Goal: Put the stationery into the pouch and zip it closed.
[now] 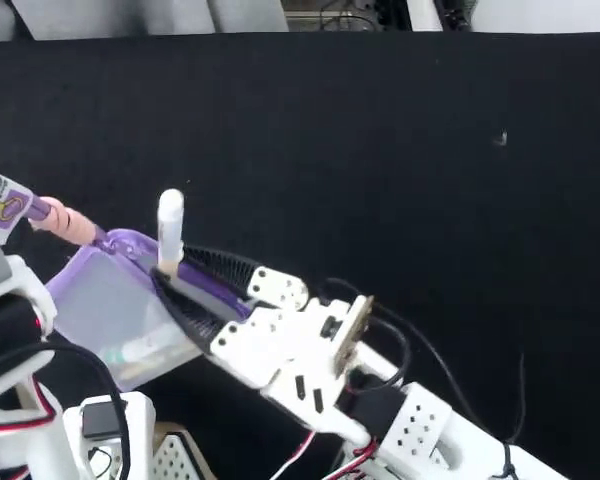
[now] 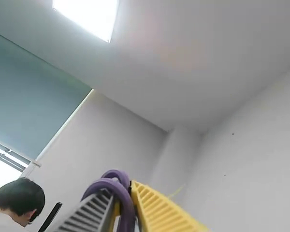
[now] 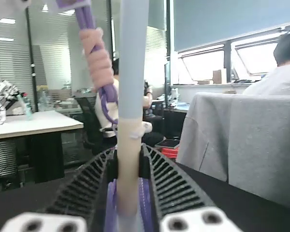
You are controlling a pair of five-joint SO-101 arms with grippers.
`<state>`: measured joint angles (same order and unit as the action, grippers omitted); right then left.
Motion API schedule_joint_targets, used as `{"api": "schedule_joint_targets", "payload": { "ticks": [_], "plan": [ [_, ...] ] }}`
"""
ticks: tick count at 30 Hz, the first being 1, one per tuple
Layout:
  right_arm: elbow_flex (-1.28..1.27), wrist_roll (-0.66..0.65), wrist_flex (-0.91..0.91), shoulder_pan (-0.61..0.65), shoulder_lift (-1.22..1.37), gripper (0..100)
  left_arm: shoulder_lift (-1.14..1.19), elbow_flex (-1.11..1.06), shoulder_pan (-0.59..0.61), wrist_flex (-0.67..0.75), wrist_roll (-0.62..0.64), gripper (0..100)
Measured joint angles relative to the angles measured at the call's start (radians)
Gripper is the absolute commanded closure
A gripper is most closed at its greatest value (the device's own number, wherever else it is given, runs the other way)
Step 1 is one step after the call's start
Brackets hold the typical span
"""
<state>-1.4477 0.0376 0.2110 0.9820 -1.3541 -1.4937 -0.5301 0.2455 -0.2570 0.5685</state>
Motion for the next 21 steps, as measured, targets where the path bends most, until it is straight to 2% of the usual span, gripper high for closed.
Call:
{"api": "schedule_joint_targets", "payload": {
  "ticks": [6,15,21],
  "plan": [
    [-0.026,-0.002,0.017,0.066,0.000,80.5,-0.057,0.000,0.000,0.002,0.000,97],
    [-0.026,0.048,0.017,0.074,0.017,79.7,-0.063,-0.034,0.000,0.002,0.003,97],
    [0.040,0.048,0.037,0.071,0.184,80.1,-0.066,-0.044,0.006,0.002,0.003,97]
  ]
}}
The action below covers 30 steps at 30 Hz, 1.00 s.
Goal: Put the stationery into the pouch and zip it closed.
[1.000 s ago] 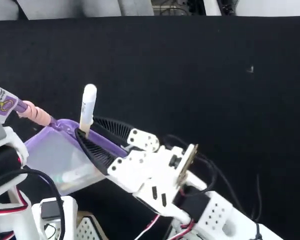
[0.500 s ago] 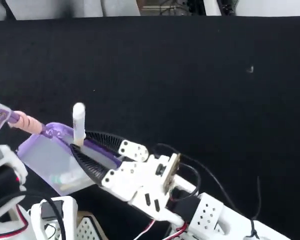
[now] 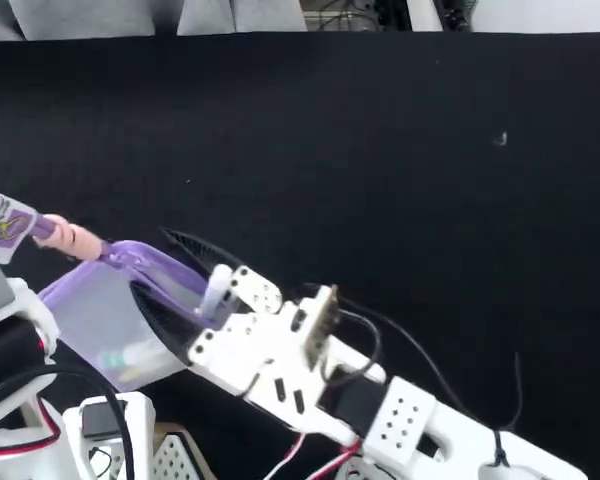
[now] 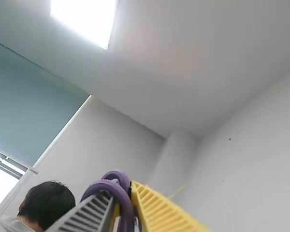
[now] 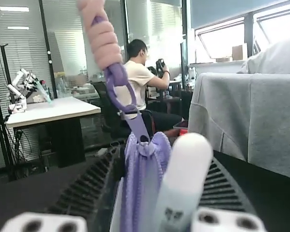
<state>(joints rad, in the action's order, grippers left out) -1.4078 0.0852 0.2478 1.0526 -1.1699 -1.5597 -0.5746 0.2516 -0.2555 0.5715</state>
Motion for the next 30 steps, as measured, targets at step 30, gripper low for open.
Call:
{"api": "schedule_joint_targets", "payload": {
  "ticks": [30],
  "plan": [
    [0.069,-0.087,0.107,-0.077,0.028,98.2,-0.157,-0.103,0.000,0.000,-0.003,97]
  ]
}}
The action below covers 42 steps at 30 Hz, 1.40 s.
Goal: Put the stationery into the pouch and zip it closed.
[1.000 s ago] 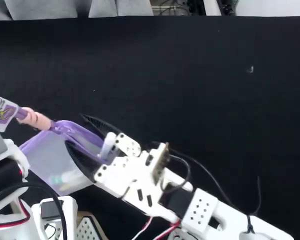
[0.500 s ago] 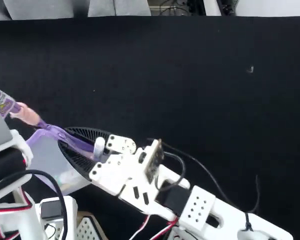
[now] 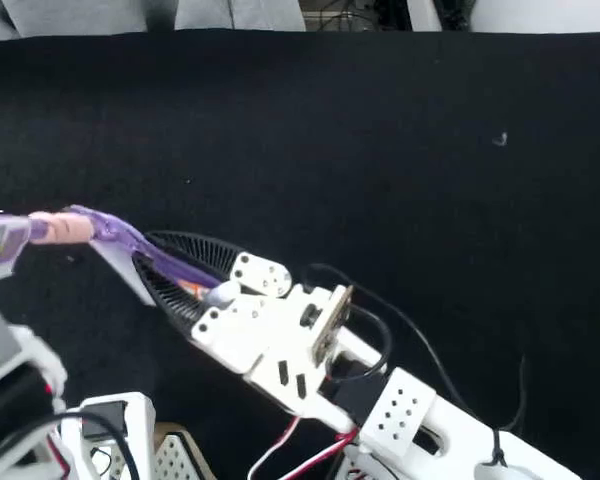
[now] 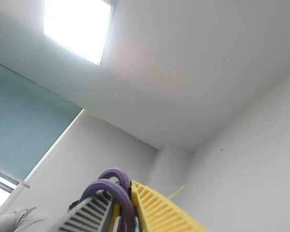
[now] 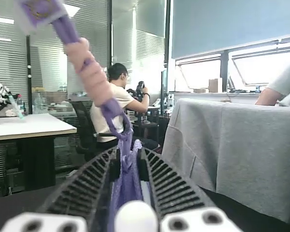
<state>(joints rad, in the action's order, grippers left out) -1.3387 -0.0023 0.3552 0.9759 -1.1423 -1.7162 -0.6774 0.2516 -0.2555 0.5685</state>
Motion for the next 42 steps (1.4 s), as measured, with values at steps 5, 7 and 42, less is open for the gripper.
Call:
{"api": "schedule_joint_targets", "payload": {
  "ticks": [5,7,42],
  "plan": [
    [0.003,0.003,-0.023,0.002,-0.011,86.9,0.021,-0.023,0.000,0.000,0.000,97],
    [0.003,0.003,-0.060,-0.002,-0.012,85.0,0.040,-0.029,0.000,0.000,0.003,97],
    [0.456,-0.422,-1.120,-0.074,-0.038,84.8,0.416,-0.176,0.568,0.002,0.229,97]
  ]
}}
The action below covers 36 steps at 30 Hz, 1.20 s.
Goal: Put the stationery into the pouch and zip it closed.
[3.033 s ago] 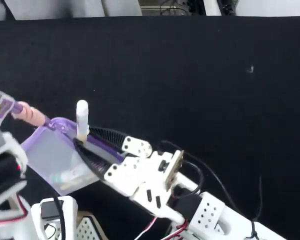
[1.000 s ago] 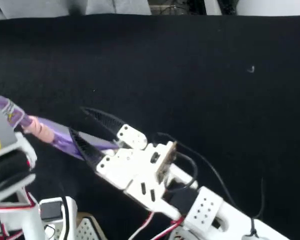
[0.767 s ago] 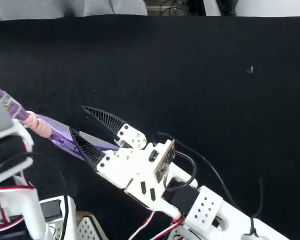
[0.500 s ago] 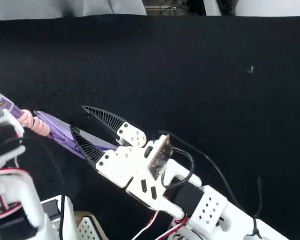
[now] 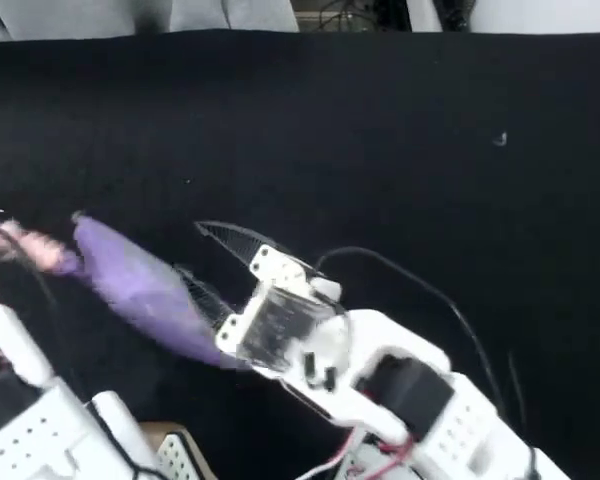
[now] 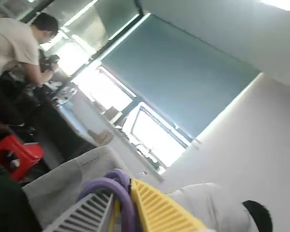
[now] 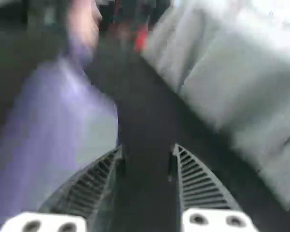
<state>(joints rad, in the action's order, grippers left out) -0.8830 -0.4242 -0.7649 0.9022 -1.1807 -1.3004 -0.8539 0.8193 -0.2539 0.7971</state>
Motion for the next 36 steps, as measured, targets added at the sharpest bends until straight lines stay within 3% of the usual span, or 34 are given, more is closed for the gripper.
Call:
{"api": "schedule_joint_targets", "payload": {
  "ticks": [10,17,21,25,30,36],
  "plan": [
    [0.002,-0.003,-0.046,-0.005,-0.008,84.8,0.198,0.000,0.084,0.100,0.005,97],
    [0.002,-0.003,-0.110,-0.051,-0.176,84.7,0.241,-0.002,0.087,0.103,0.041,97],
    [-0.037,-0.003,-0.127,0.034,-0.279,84.7,0.244,-0.002,0.086,0.103,0.048,97],
    [-0.175,-0.003,-0.058,0.140,-0.302,84.8,0.242,-0.002,0.061,0.103,0.034,97],
    [-0.307,-0.002,0.061,0.161,-0.313,85.0,0.242,-0.002,-0.011,0.103,-0.025,97],
    [-0.387,-0.002,0.160,0.153,-0.313,85.0,0.244,0.095,-0.207,0.103,-0.095,97]
  ]
}}
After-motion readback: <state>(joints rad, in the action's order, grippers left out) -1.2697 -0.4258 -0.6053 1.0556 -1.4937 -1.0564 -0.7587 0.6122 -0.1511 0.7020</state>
